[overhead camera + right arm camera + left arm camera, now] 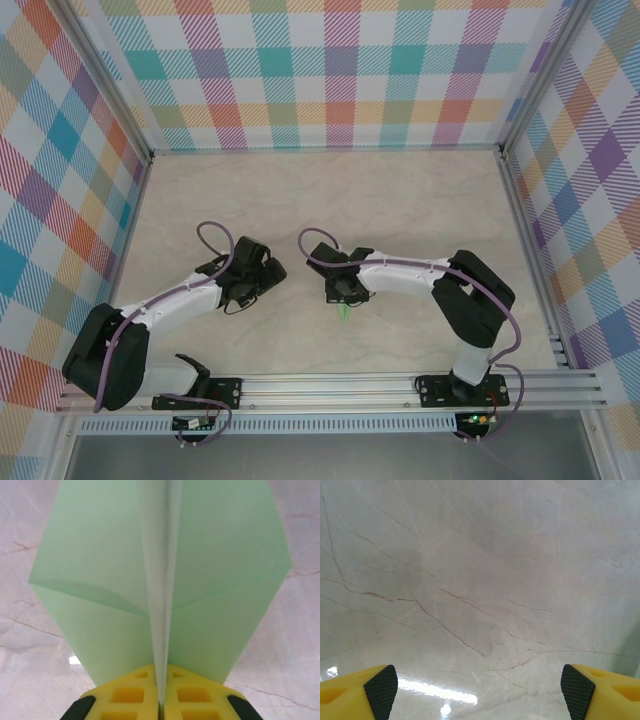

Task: Fold a paper plane with a square sheet of paper (pick it up from the middle)
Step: Pick up the paper plane from the center of the table, then place the paper plane at the center of the table.

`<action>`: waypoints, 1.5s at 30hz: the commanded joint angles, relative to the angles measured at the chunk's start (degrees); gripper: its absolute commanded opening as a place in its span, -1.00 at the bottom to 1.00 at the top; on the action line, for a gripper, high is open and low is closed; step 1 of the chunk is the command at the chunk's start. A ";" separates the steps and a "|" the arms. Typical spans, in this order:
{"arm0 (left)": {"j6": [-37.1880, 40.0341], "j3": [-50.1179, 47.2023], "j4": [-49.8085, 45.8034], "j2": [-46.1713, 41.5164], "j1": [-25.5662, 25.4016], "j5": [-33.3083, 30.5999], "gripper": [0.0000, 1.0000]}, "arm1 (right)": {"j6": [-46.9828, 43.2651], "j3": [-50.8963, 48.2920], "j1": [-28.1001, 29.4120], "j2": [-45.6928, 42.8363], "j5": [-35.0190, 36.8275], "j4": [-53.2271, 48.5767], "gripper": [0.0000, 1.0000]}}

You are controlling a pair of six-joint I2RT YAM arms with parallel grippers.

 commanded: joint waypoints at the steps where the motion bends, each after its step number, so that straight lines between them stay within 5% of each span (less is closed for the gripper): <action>1: 1.05 -0.16 -2.92 -1.91 0.93 -1.88 0.77 | -3.70 4.07 -1.12 0.55 2.76 -1.89 -0.84; 7: 3.22 0.20 -5.20 -2.49 1.19 -2.88 0.99 | -12.50 11.57 -6.74 4.93 0.98 -0.12 -0.82; 18: 5.12 1.31 -7.84 -2.67 1.20 -2.98 1.00 | -19.07 23.55 -13.55 15.47 -4.33 -0.41 -0.76; 38: 5.63 2.01 -7.38 -0.60 1.24 -1.06 1.00 | -17.99 29.36 -15.02 23.82 -5.64 -4.31 -0.61; 45: 6.13 3.29 -8.41 -1.37 1.20 -1.21 1.00 | -18.27 31.30 -15.02 18.65 -5.23 -6.10 -0.47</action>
